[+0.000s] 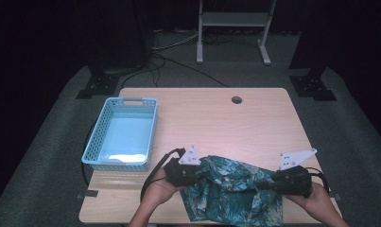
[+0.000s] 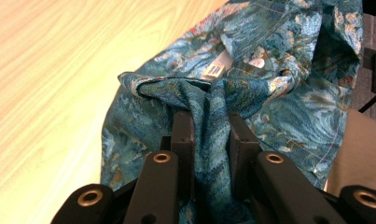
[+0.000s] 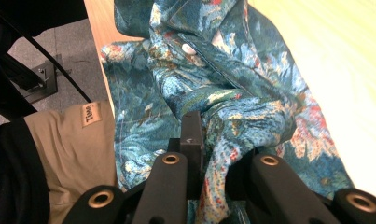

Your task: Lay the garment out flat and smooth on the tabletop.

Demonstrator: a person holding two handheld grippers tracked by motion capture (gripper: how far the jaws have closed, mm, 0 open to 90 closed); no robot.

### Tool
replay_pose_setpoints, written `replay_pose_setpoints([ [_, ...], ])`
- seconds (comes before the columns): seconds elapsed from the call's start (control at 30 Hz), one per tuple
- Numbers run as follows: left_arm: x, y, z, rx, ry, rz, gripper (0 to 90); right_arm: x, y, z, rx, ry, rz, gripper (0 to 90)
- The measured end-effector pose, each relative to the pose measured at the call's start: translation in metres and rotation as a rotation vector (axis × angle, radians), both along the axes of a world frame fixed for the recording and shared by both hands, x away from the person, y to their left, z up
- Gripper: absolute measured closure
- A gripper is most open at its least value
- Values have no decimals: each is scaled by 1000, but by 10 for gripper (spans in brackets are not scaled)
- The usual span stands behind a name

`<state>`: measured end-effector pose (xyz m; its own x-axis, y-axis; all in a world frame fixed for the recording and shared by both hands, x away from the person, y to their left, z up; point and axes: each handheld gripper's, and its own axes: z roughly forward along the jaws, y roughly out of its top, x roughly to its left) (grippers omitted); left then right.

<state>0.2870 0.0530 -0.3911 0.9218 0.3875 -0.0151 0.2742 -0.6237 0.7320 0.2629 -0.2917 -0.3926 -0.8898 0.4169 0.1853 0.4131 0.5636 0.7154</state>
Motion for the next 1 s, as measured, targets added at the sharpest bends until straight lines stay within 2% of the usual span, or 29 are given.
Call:
replay_pose_setpoints([
  [0.23,7,-3,9,-10,-2,-15,777,6,1,9,19,-15,10,823],
  [0.4,15,-3,10,-14,4,-4,777,13,0,9,20,-15,11,825],
  [0.43,18,-4,9,-12,7,-2,777,19,0,8,18,-12,11,826],
  [0.53,31,-6,9,-16,16,12,777,27,0,7,10,-10,5,828],
  [0.57,38,-8,10,-18,16,19,779,42,0,9,-9,-18,-17,837],
  [0.6,47,-10,13,-17,0,38,779,42,0,9,-9,-18,-17,837],
  [0.67,74,-18,26,-24,-52,97,786,67,0,17,6,-31,-62,840],
  [0.7,91,-25,35,-19,-104,149,783,84,0,25,8,-58,-103,832],
  [0.73,107,-33,44,-3,-165,201,730,105,1,35,11,-93,-163,749],
  [0.77,121,-41,50,21,-218,252,604,126,1,45,11,-126,-242,586],
  [0.8,133,-47,54,29,-239,300,469,145,1,53,2,-147,-324,470],
  [0.83,142,-50,56,12,-228,323,376,159,1,59,-5,-149,-388,407],
  [0.87,147,-52,53,-8,-218,330,321,169,1,60,-4,-148,-424,358],
  [0.9,150,-53,49,-4,-214,336,263,175,1,59,-5,-143,-454,323],
  [0.93,152,-55,42,6,-208,344,239,178,1,56,-16,-144,-470,304],
  [1.0,153,-56,24,-9,-159,345,181,180,1,42,-48,-142,-472,305],
])
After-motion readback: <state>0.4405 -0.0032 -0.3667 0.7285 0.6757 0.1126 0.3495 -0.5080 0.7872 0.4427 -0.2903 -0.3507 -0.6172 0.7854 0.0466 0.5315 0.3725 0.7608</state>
